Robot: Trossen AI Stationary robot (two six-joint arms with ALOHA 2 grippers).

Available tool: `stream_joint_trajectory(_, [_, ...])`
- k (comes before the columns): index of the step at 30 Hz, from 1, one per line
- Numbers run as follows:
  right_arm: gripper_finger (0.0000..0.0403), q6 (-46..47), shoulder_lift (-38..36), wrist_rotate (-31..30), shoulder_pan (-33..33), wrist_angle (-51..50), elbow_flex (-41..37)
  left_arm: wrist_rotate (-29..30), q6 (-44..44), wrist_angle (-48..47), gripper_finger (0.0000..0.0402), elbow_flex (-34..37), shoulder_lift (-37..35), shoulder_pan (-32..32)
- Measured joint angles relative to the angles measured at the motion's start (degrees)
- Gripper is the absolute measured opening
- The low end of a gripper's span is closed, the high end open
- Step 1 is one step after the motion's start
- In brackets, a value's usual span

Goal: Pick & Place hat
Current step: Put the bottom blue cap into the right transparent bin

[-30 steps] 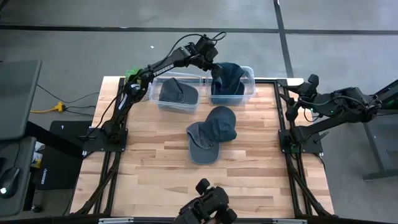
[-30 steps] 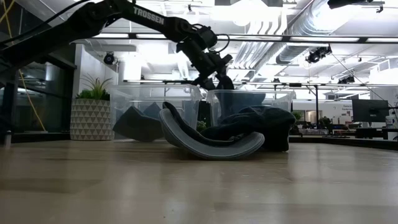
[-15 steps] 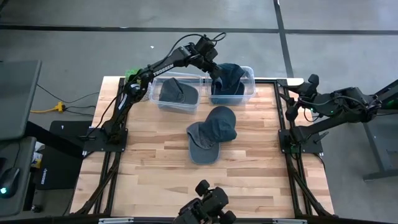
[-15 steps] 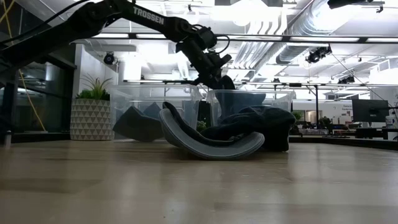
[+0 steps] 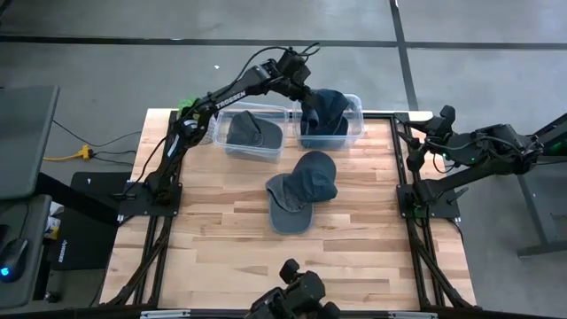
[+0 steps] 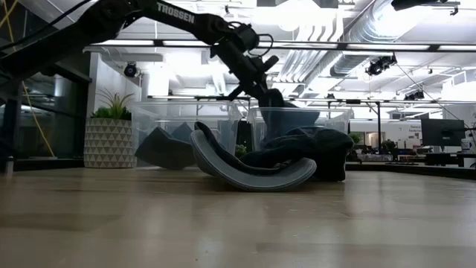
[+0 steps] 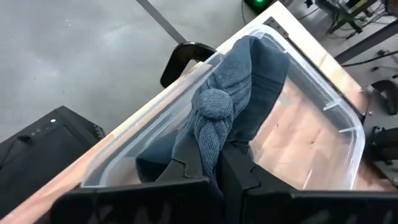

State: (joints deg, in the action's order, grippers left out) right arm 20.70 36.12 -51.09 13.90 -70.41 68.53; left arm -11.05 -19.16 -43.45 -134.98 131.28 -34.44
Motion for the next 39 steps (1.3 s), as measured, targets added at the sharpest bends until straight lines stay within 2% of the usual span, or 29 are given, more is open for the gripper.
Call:
stream_joint_trajectory(9, [0.0167,-0.1,0.0,0.0,0.0,0.0,0.0,-0.4,-2.4,2.8,0.0000,0.1,-1.6,1.2])
stream_joint_trajectory(19, [0.0167,-0.2,0.0,-0.9,0.0,-0.1,0.0,2.1,-7.2,5.9,0.0000,0.0,-2.1,3.0])
stream_joint_trajectory(29, [0.0167,-1.0,3.0,-2.1,0.0,1.4,0.0,12.8,-8.2,-4.8,0.0000,0.0,-2.1,2.9])
stream_joint_trajectory(36, [0.0167,-1.3,6.5,-6.1,-0.1,1.8,0.0,13.6,-8.1,-12.3,0.0000,0.0,-2.1,3.1])
stream_joint_trajectory(39, [0.0167,-1.3,7.6,-5.6,-1.5,3.3,0.0,14.3,-7.1,-14.4,0.0000,0.0,-2.0,3.4])
